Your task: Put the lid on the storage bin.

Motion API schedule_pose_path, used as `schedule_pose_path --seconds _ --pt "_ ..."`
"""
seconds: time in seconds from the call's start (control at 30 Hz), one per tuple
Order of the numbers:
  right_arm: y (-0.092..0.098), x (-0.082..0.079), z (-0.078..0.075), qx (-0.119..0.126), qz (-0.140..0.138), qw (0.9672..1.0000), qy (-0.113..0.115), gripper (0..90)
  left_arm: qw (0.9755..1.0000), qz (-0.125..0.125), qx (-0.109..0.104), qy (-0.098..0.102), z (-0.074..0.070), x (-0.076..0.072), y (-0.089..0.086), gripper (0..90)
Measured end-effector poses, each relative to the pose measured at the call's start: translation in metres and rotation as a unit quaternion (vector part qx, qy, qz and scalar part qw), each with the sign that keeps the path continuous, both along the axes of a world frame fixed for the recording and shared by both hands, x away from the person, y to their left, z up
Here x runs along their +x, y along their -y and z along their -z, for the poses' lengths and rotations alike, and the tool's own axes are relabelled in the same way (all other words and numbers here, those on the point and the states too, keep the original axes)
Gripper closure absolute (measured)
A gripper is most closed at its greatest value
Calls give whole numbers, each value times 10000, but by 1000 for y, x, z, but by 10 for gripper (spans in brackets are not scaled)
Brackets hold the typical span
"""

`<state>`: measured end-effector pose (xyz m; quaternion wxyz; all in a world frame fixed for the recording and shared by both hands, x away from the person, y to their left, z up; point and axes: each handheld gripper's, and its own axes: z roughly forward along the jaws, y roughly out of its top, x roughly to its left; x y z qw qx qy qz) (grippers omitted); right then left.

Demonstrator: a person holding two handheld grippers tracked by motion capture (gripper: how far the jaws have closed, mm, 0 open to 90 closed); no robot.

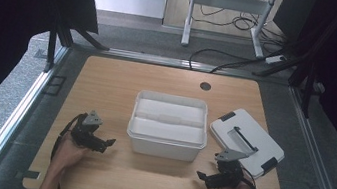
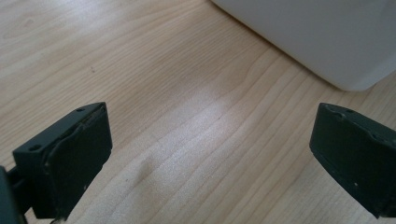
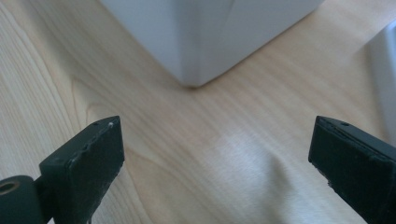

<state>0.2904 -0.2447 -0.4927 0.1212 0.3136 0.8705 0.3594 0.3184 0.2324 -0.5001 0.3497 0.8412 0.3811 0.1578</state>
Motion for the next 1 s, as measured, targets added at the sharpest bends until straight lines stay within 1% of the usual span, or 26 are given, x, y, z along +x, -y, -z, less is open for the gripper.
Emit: schedule_pose_path --seconds 0.1,0.23,0.27,0.3,0.43,0.47,0.5,0.53,0.6,0.63,0.7,0.73,0.8,0.83,0.87,0.9,0.93,0.97,1.0 --pt "3 4 -10 -9 51 10000 40 35 10000 -1 40 -42 4 0 1 0" --pt "6 12 -25 -130 63 9998 119 46 9999 -10 55 -86 8 1 2 0" --pt "9 18 -31 -168 118 9997 148 54 9999 -16 62 -93 9 1 3 0" --pt "9 18 -31 -168 118 9997 148 54 9999 -16 62 -93 9 1 3 0" --pt "17 30 -42 -150 295 9993 143 64 9999 -35 113 -110 12 1 4 0" --pt "21 37 -47 -156 375 9991 152 64 9999 -42 106 -128 14 1 4 0" --pt "23 41 -49 -175 408 9989 160 64 9999 -42 106 -128 14 1 4 0" --pt "23 41 -49 -175 408 9989 160 64 9998 -51 111 -140 14 1 4 0" --pt "26 48 -52 -228 474 9984 184 64 9998 -65 121 -168 16 1 3 0" --pt "30 55 -54 -280 540 9980 168 64 9997 -61 140 -184 17 1 4 0" --pt "34 63 -55 -371 612 9973 162 71 9996 -70 164 -200 19 2 4 0" --pt "34 63 -55 -371 612 9973 162 71 9996 -70 164 -200 19 2 4 0" --pt "40 70 -56 -410 711 9965 149 88 9995 -75 182 -232 22 2 4 0" --pt "45 77 -56 -471 823 9953 181 107 9996 -86 152 -235 23 2 4 0" --pt "45 77 -56 -471 823 9953 181 107 9996 -87 112 -259 24 2 4 0" --pt "48 80 -56 -476 871 9949 172 115 9995 -97 100 -274 24 2 3 0" --pt "54 86 -56 -497 987 9938 141 127 9995 -98 101 -283 24 2 3 0" --pt "54 86 -56 -497 987 9938 141 127 9995 -98 101 -283 24 2 3 0" --pt "57 89 -55 -517 1047 9931 142 129 9994 -104 85 -308 24 2 3 0"
